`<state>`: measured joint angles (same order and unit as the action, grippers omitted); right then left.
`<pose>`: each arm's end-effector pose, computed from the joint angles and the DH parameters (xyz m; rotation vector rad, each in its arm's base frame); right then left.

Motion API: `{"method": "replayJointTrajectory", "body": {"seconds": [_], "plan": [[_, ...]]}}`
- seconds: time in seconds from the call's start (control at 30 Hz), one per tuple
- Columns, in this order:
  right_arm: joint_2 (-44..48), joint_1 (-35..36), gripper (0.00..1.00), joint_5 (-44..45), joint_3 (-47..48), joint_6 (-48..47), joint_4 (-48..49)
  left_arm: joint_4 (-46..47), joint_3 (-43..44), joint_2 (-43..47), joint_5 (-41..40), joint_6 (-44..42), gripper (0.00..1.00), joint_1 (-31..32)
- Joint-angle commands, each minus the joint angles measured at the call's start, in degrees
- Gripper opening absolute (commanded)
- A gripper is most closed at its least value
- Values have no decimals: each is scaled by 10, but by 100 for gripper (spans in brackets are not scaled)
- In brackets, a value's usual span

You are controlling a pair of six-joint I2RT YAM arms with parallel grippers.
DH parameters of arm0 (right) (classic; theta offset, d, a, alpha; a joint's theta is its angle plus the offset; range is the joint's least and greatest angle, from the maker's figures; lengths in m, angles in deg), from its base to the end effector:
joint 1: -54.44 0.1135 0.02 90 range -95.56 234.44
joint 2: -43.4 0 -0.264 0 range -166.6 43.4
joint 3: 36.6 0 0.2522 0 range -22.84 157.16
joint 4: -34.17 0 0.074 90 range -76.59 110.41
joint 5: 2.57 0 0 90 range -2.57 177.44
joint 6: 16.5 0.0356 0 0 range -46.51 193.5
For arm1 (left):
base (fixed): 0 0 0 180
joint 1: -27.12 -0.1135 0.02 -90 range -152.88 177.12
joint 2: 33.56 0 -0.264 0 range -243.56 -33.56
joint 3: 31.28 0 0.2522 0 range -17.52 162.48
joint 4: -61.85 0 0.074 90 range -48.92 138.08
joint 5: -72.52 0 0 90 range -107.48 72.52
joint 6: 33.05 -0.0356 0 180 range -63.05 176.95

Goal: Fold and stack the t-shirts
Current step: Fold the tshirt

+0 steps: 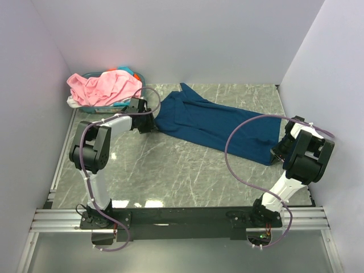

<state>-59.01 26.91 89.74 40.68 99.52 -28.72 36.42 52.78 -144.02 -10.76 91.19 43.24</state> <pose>0.2732 -0.1440 0.1547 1.4006 2.7733 -0.0633 0.3887 -0.1167 0.1627 -0.3490 2.5165 -0.5089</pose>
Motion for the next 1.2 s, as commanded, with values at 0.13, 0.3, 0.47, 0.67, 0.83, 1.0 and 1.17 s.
{"method": "replayJointTrajectory", "body": {"seconds": [0.13,0.3,0.47,0.67,0.83,1.0,1.17], "plan": [[-1,-5,0,25,-18,-5,1,33,26,-4,6,17,49,-7],[-3,-5,0,24,-17,-5,2,52,25,-15,27,27,48,-13],[-4,-5,0,22,-17,-5,3,65,31,-31,38,31,47,-15],[-2,-5,0,24,-17,-6,1,93,33,-42,58,37,36,-18],[-1,-4,0,22,-16,-7,0,91,35,-49,59,38,15,-18],[1,-4,0,19,-16,-5,-4,73,25,-39,51,33,0,-20],[12,-5,0,16,-13,3,-8,52,-39,22,40,30,0,-21]]}}
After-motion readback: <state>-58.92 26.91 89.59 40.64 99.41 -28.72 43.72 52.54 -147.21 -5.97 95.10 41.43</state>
